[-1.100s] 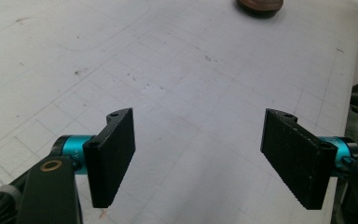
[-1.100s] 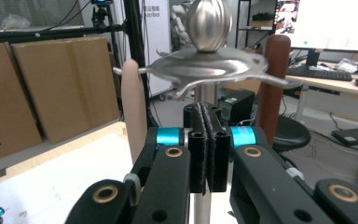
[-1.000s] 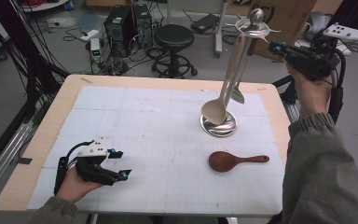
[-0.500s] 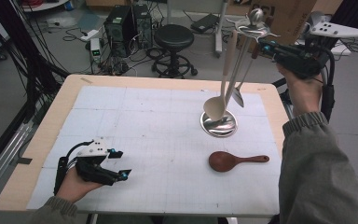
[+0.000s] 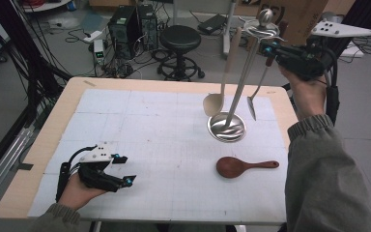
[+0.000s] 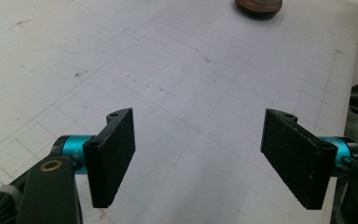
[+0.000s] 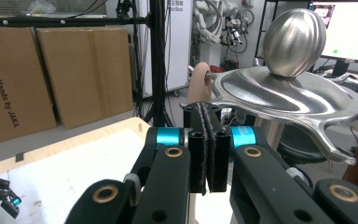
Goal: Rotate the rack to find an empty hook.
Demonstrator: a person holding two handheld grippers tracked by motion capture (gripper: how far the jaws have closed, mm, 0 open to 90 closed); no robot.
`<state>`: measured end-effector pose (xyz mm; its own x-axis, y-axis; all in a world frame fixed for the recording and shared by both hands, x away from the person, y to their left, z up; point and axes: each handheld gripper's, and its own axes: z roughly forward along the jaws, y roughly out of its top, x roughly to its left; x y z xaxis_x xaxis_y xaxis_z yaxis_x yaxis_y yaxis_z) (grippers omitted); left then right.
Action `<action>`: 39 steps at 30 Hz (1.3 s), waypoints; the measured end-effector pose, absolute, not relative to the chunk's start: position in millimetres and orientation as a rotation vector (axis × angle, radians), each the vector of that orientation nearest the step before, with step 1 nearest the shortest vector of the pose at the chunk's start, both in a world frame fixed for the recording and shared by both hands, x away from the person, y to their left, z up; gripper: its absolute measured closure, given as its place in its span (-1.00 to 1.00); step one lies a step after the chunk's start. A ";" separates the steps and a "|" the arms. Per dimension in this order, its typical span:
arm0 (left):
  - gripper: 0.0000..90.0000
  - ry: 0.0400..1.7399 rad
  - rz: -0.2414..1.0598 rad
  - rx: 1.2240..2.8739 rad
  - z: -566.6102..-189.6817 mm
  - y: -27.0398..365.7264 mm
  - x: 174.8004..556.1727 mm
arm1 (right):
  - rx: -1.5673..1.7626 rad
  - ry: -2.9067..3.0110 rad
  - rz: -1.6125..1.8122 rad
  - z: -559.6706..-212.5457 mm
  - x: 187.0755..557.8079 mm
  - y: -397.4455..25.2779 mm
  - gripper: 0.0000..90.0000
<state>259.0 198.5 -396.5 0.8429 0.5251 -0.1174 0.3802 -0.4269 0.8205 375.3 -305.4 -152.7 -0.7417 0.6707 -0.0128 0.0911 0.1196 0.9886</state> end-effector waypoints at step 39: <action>-0.41 0.664 0.206 2.066 -396.1 199.7 257.2 | 0.819 2.139 1.654 -259.0 338.9 -323.7 0.96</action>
<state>257.2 199.7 -396.1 0.8403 0.5311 -0.1091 0.3763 -0.4263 0.8226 338.9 -323.7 -259.0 -0.7866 0.6100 0.0957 0.2462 0.1677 0.9546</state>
